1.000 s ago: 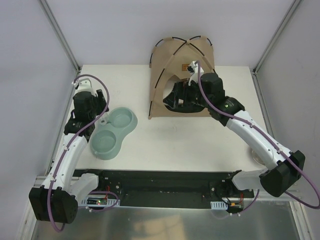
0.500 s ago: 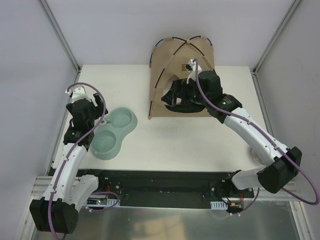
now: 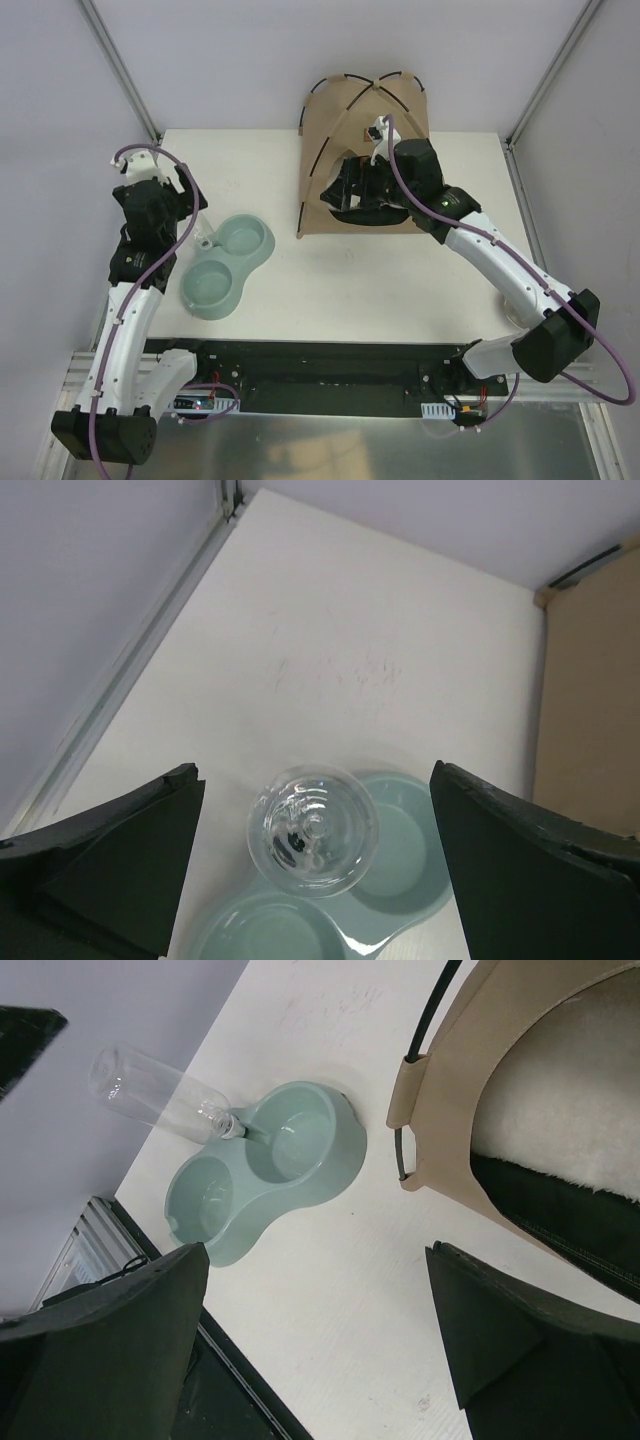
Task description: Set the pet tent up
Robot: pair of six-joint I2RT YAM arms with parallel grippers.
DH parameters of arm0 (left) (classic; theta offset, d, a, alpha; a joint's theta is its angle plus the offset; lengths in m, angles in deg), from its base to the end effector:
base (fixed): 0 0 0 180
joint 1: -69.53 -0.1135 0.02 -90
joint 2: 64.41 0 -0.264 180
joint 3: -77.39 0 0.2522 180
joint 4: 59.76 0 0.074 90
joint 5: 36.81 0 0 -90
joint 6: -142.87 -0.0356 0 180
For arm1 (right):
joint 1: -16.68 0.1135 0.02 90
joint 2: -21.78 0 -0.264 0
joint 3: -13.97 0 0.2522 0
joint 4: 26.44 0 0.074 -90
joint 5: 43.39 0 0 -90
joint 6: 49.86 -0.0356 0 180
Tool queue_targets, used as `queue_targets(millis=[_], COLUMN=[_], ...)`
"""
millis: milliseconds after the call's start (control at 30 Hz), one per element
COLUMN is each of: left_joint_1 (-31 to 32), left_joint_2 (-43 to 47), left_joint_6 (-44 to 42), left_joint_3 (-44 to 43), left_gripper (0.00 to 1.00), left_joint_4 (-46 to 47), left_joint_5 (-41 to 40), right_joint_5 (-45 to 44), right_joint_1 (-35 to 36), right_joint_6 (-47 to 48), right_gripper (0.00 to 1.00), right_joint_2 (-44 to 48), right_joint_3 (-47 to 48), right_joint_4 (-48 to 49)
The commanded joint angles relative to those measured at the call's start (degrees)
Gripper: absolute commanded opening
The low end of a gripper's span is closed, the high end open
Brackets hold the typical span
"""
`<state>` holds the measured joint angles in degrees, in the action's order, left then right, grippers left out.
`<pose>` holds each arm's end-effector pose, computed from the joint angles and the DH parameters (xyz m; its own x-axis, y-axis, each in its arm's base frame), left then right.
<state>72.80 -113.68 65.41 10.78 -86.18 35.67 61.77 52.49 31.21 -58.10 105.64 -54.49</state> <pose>0.1954 -0.0004 0.3717 -0.1012 -0.2016 -0.9742 -0.2708 0.9479 -0.1680 0.2577 0.1974 0.3946 -0.3436 -0.0631 -0.9370 -0.7238 0.6536 0.2214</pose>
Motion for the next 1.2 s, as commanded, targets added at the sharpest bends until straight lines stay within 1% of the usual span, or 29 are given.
queue_targets(millis=[0, 33, 100, 167, 267, 333, 433, 467, 533, 567, 667, 800, 900, 933, 1033, 1100, 1167], left_joint_1=[-0.6, -0.5, -0.5, -0.5, -0.3, 0.7, 5.1, 8.0, 15.3, 18.7, 23.9, 26.3, 26.4, 26.4, 26.4, 26.4, 26.4], left_joint_2=[1.7, 1.7, 2.2, 2.6, 2.2, 2.2, 3.0, 3.1, 2.8, 1.9, -1.4, -4.6, -6.4, -7.1, -8.6, -9.6, -10.1], left_joint_6=[-1.0, -0.4, 0.1, 0.5, 2.5, 5.4, 11.1, 11.2, 9.8, 8.8, 8.3, 6.1, 3.6, 2.8, 1.3, 1.2, 0.9], left_joint_3=[-8.0, -8.9, -10.9, -12.2, -14.3, -13.7, -7.7, -6.0, -3.9, -3.5, -4.4, -4.8, -6.0, -6.3, -7.5, -8.1, -8.8], left_gripper=[0.99, 0.99, 0.99, 0.98, 0.96, 0.93, 0.88, 0.87, 0.88, 0.89, 0.89, 0.89, 0.9, 0.91, 0.91, 0.91, 0.91], left_joint_4=[-5.3, -6.7, -9.5, -11.0, -13.8, -14.6, -14.1, -14.1, -13.6, -13.4, -13.0, -10.4, -9.6, -9.3, -8.7, -8.4, -8.3], left_joint_5=[-1.3, 0.0, 5.2, 11.9, 23.1, 27.9, 25.8, 23.6, 16.0, 14.0, 13.0, 15.0, 17.4, 19.3, 21.1, 21.6, 22.1], right_joint_5=[0.0, -0.4, -1.4, -3.6, -9.9, -14.8, -24.8, -28.1, -33.9, -37.5, -48.0, -56.3, -55.6, -55.2, -55.8, -56.6, -57.1], right_joint_1=[-0.3, -0.3, -0.4, -0.6, -1.1, -1.4, -1.8, -2.0, -2.4, -2.8, -4.1, -8.0, -14.5, -17.2, -27.3, -33.8, -39.4], right_joint_6=[-1.0, -1.1, -1.9, -3.3, -6.2, -8.0, -10.9, -12.8, -16.6, -18.9, -26.6, -35.7, -39.2, -40.2, -41.3, -41.3, -42.7], right_gripper=[0.99, 0.99, 0.99, 0.98, 0.97, 0.96, 0.95, 0.95, 0.95, 0.95, 0.95, 0.95, 0.95, 0.95, 0.95, 0.96, 0.97], right_joint_2=[0.6, 0.7, 0.7, 0.6, 1.6, 2.3, 4.3, 5.1, 7.5, 8.7, 12.9, 18.8, 21.9, 22.0, 20.5, 18.8, 17.8], right_joint_3=[2.4, 2.2, 2.3, 2.1, 0.9, 0.2, -1.1, -1.8, -3.7, -4.8, -8.5, -14.1, -17.8, -18.5, -20.2, -21.9, -24.7], right_joint_4=[2.2, 2.2, 2.2, 1.8, 0.9, -0.2, -2.5, -3.4, -5.5, -7.4, -14.7, -24.4, -29.0, -30.6, -35.3, -35.7, -33.5])
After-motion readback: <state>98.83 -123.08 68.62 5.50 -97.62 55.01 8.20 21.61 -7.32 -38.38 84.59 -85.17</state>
